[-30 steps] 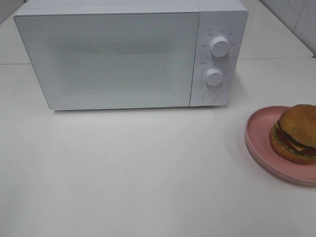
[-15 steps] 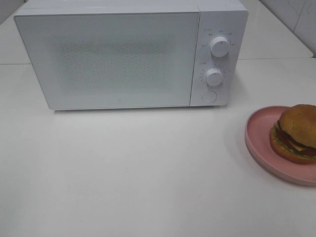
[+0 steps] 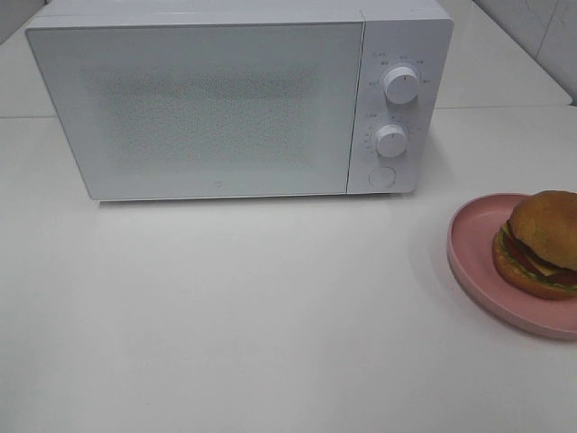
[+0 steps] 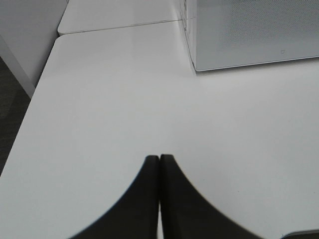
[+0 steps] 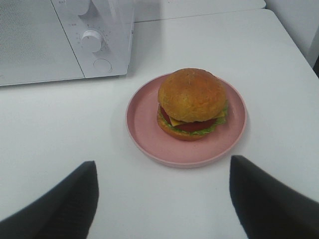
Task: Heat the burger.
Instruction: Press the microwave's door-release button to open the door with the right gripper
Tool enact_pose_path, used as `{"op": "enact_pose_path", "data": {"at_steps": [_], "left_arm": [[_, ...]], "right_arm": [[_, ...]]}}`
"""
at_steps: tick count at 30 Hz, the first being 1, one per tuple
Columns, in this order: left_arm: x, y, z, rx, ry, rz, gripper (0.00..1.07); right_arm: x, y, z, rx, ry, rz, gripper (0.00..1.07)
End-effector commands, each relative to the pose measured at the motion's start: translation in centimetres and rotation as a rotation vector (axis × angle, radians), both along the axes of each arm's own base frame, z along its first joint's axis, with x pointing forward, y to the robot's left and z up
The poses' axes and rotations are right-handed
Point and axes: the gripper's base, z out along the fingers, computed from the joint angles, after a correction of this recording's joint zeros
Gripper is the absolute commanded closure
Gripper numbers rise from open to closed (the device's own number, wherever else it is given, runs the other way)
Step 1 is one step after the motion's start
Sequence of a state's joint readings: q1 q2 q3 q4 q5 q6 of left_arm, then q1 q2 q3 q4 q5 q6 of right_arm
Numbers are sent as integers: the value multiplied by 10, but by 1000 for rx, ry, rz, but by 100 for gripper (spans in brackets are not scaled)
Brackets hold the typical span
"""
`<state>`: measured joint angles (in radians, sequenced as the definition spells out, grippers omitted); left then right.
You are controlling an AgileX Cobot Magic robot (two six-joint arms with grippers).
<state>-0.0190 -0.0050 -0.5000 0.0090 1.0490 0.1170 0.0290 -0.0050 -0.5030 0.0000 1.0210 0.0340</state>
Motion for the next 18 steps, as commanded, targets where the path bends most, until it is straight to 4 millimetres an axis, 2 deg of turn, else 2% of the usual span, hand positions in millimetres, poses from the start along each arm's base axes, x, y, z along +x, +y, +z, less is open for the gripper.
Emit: {"op": "enact_pose_path", "data": {"at_steps": [1,18], "left_arm": [[-2,-1,0,-8,-33,-7,106],[-2,-1,0,-8,-33,-7,106]], "right_arm": [[-3,-1,1,-15,-41,-5,38],[-3,-1,2,-15,-53,-5,38]]}}
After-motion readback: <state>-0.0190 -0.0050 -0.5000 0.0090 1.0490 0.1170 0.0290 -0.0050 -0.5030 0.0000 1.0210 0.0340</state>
